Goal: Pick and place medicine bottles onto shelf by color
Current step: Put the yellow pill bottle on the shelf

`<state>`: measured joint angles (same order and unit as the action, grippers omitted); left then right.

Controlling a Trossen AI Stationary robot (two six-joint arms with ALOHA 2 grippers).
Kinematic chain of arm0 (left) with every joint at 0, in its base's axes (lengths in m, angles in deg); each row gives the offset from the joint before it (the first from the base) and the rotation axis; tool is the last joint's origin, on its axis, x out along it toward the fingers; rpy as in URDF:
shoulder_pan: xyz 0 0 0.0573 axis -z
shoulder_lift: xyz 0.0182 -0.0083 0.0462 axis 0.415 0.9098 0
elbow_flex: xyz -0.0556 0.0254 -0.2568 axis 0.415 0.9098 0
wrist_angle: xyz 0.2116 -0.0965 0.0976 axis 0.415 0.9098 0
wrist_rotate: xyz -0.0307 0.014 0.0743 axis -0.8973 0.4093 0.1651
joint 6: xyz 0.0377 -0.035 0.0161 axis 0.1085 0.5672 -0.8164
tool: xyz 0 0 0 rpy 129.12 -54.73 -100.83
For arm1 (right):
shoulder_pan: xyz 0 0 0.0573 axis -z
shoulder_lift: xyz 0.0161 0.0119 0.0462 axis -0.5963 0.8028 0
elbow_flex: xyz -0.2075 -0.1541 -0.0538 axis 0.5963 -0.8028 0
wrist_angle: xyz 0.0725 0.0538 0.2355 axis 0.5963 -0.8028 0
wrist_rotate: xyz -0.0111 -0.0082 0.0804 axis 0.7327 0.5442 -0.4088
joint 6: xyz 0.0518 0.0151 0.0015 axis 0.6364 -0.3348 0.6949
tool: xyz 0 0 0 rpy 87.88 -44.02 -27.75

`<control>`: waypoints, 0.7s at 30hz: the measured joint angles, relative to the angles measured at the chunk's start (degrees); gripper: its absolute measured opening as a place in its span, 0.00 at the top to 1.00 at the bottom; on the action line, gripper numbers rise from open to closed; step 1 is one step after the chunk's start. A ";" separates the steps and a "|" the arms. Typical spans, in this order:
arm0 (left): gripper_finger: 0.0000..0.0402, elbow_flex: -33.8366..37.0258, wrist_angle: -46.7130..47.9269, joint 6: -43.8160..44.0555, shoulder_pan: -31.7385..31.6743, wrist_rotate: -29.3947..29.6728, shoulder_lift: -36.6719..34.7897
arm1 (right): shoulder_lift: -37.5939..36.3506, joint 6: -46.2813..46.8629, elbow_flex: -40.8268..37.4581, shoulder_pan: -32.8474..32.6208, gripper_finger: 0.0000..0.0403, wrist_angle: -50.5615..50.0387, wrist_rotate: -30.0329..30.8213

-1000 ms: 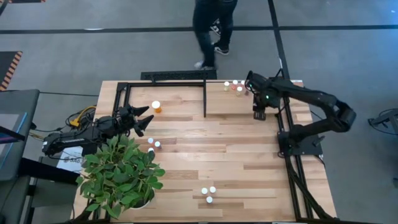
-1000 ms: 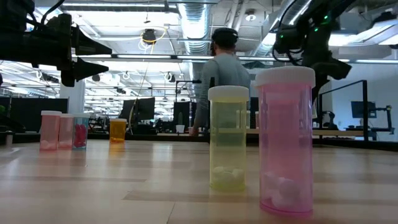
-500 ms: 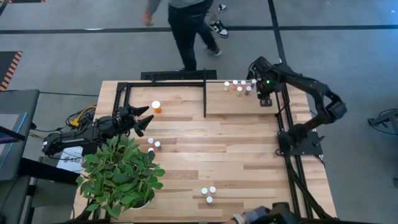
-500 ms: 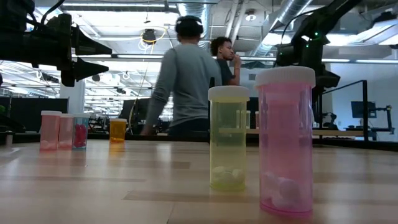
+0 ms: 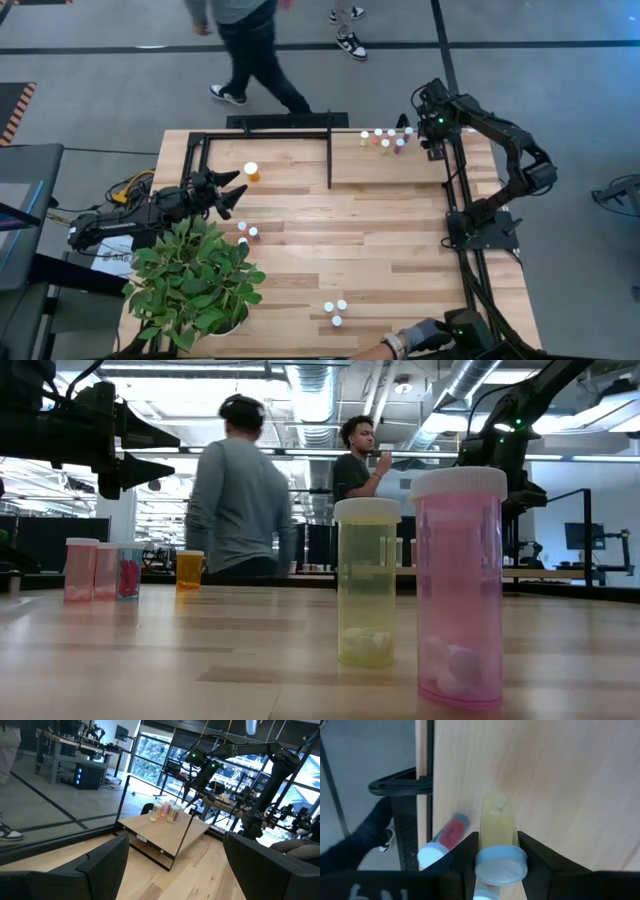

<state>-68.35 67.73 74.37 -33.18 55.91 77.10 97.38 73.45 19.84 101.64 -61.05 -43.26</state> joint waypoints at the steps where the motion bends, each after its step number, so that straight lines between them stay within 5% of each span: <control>1: 0.22 0.01 -0.01 0.00 0.00 0.00 0.00 | 0.00 -0.13 0.00 -0.01 0.64 0.21 0.00; 21: 0.22 0.00 0.01 0.00 0.02 0.00 0.00 | 0.00 -2.14 0.00 -1.66 0.64 1.94 -0.07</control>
<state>-68.35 67.74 74.37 -33.16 55.91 77.10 97.38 71.30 19.84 99.97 -59.11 -43.33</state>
